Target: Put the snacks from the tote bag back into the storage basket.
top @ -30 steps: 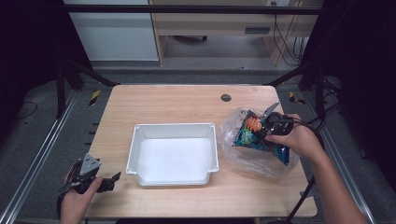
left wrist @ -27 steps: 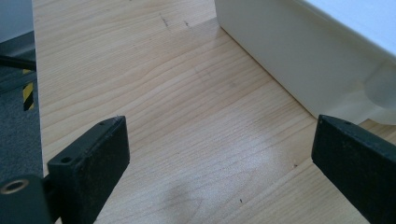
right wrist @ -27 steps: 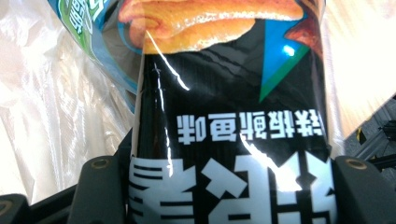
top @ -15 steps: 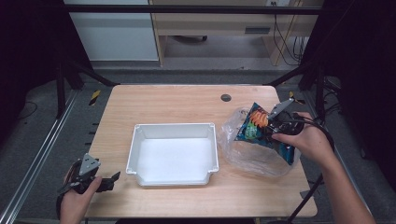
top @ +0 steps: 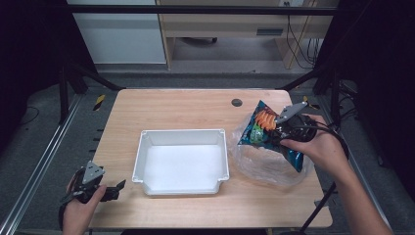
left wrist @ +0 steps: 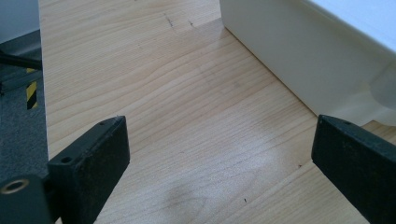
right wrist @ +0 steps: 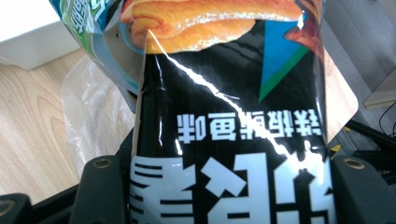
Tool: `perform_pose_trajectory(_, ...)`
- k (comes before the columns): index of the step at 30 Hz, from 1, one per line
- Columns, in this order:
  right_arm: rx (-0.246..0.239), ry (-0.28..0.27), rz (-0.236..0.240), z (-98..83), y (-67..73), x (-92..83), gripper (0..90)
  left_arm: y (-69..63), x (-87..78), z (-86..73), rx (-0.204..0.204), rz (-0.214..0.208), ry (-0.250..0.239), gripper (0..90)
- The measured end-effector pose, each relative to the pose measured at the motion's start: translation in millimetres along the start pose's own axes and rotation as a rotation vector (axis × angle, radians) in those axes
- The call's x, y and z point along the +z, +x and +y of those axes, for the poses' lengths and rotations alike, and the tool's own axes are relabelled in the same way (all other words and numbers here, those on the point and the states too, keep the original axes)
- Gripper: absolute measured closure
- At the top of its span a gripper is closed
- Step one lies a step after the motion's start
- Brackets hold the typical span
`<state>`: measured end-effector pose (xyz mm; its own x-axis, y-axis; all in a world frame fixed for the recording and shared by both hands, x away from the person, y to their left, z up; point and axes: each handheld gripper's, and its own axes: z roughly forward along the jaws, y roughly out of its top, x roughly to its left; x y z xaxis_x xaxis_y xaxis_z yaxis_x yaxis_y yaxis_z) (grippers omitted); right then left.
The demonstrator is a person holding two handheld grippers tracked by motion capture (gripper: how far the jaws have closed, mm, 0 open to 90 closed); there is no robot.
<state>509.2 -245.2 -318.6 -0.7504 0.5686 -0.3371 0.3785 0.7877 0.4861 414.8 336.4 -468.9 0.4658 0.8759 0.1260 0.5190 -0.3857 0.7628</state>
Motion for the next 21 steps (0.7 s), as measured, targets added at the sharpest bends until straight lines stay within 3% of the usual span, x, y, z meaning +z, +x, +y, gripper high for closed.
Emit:
perform_pose_trajectory(10,-0.027,-0.032,-0.007,8.9,7.9,-10.5,39.5,-0.8,-1.1,0.6,0.005,-0.005,-0.012,3.9)
perform_pose_trajectory(21,-0.025,-0.069,-0.012,14.2,13.6,-19.6,39.5,0.2,-0.9,0.0,-0.001,0.005,-0.006,3.9)
